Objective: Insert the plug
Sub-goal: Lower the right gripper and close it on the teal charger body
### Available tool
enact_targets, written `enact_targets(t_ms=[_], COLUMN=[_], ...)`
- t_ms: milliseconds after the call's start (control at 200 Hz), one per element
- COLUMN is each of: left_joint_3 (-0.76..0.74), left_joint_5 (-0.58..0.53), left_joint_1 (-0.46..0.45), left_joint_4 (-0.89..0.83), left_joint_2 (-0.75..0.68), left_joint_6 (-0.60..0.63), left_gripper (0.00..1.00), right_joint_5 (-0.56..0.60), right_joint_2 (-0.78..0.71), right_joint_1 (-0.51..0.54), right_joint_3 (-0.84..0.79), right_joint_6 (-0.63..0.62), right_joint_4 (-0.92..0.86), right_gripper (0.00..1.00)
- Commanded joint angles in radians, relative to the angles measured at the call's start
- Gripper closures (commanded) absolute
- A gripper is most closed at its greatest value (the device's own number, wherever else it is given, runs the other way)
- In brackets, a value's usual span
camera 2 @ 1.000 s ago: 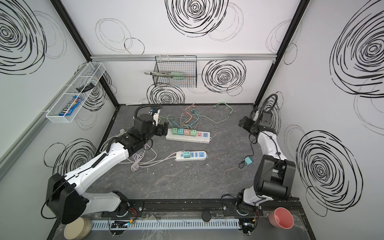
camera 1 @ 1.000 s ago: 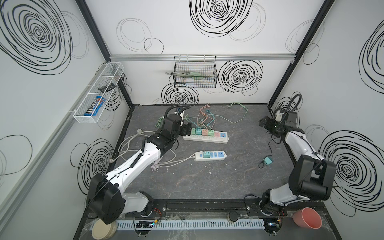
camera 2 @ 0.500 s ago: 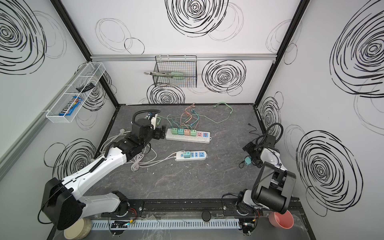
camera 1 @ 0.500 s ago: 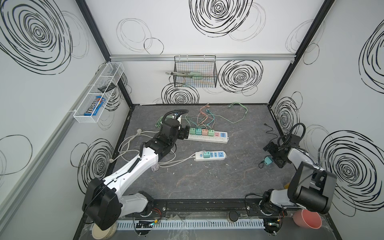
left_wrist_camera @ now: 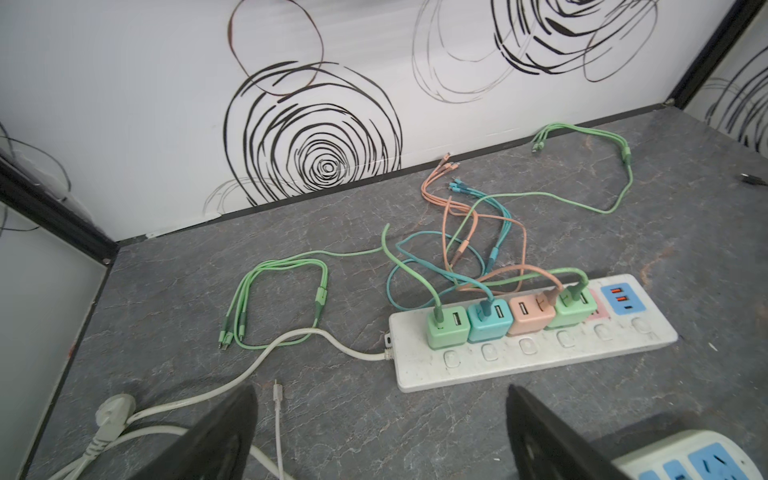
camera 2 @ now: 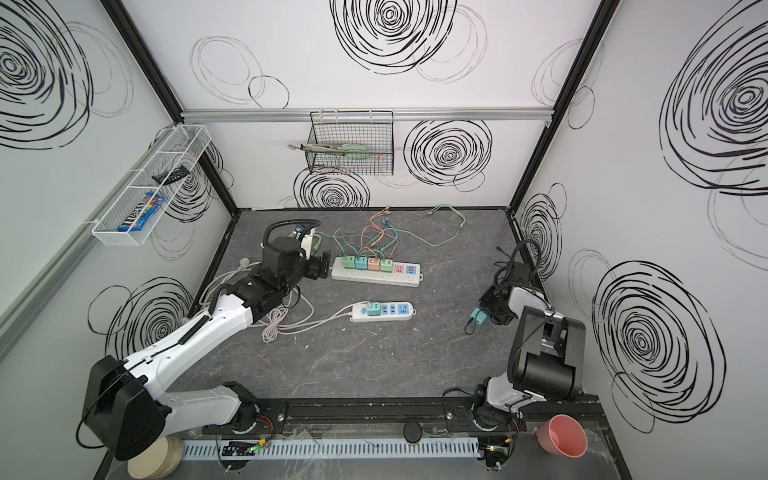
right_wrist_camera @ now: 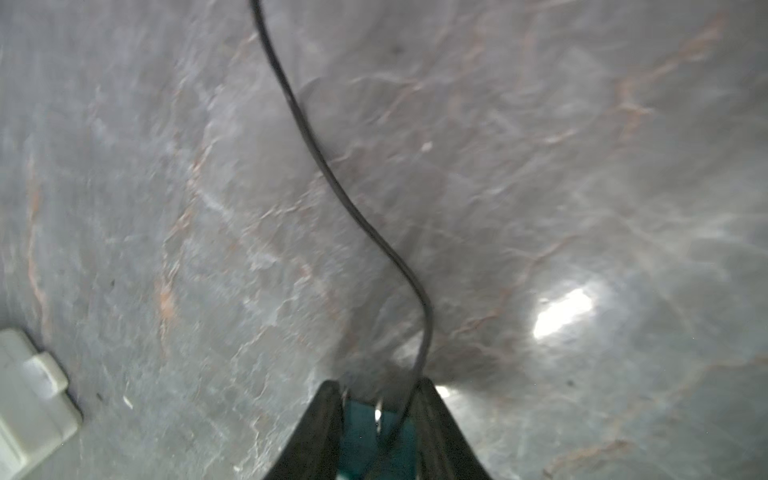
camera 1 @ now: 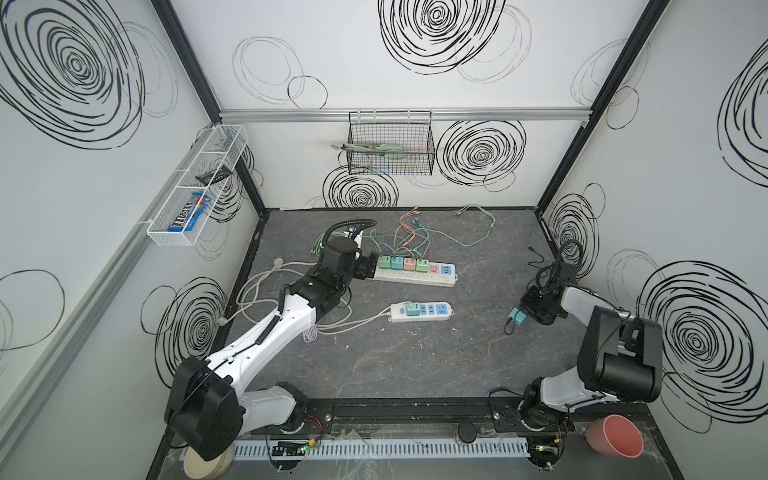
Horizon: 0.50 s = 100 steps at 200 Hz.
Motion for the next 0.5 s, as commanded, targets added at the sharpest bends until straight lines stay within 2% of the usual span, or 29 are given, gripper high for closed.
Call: enact_targets(t_ms=[0,75,170,305,430,495], left_joint_3=[0.029,0.034,0.041,0.050,0.056,0.059], left_joint_5=[0.161,0.214,0.194,0.147,0.143,0.143], left_joint_1=[-0.003,-0.025,-0.066,-0.118,-0.148,-0.158], left_joint_4=[0.026,0.027,0.005,-0.027,-0.031,-0.028], left_joint_2=[0.029,0.046,0.062,0.081,0.095,0.099], left_joint_6=[0.004,0.010,0.043,0.082,0.090,0.083], left_gripper=[0.04,0.04,0.04,0.04,0.04,0.04], right_joint_5=[-0.054,-0.092,-0.118,-0.189,-0.144,-0.110], right_joint_2=[-0.044,-0.045,-0.034,-0.046,-0.115,-0.153], right_joint_1=[0.086,0.153,0.238,0.290,0.292,0.292], right_joint_3=[0.026,0.029,0.024,-0.003,-0.012,-0.013], right_joint_6=[-0.072,-0.111,-0.136,-0.120,-0.117,-0.134], right_joint_4=[0.009,0.044,0.081,0.142,0.151,0.133], right_gripper=[0.73,0.75,0.80,0.96,1.00,0.98])
